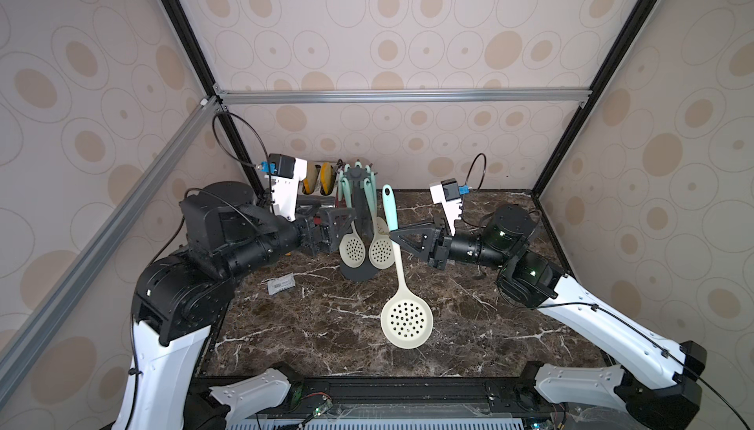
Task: Hang the skimmer on the kitchen utensil rack
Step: Pick up the skimmer from the center of the board, then hang the skimmer on the rack.
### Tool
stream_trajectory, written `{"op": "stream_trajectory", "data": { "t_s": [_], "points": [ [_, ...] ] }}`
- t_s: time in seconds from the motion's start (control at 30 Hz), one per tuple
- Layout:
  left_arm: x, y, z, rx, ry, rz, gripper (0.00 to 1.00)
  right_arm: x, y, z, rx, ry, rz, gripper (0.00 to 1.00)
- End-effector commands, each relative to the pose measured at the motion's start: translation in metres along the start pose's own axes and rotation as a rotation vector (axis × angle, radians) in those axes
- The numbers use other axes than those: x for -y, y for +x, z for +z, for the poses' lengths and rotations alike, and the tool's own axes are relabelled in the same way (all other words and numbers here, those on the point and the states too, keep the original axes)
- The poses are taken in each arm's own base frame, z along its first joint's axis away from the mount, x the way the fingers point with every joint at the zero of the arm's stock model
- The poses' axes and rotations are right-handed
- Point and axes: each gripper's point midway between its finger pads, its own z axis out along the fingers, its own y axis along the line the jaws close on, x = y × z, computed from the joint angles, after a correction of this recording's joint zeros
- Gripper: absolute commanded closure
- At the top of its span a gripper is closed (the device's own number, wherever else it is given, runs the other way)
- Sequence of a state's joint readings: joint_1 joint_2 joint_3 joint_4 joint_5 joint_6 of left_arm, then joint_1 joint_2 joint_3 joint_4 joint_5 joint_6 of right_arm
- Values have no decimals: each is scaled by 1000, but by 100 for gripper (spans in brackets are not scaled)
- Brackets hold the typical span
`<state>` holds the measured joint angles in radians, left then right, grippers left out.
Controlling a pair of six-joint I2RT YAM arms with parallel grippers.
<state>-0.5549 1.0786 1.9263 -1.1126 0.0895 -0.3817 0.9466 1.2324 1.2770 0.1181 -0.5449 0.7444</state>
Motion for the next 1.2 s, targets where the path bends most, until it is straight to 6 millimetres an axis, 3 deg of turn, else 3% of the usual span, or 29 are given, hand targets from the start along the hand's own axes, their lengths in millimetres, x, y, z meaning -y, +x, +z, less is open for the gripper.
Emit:
{"op": "stream_trajectory", "data": {
  "t_s": [0.0, 0.23, 0.5, 0.77, 1.17],
  "points": [
    [-42, 35, -9, -100, -211, 28, 10, 17, 8, 18, -48, 18, 12, 100],
    [-37, 54, 6, -160, -160, -18, 10, 52, 15, 42, -116, 34, 106, 100],
    [-36, 51, 38, -127, -3, -214, 17, 89, 5, 52, -78, 33, 207, 100],
    [-36, 52, 40, -129, 3, -194, 18, 85, -2, 59, -80, -20, 207, 100],
    [-36, 60, 47, -154, 15, -203, 18, 97, 5, 66, -102, 7, 246, 100]
  ]
}}
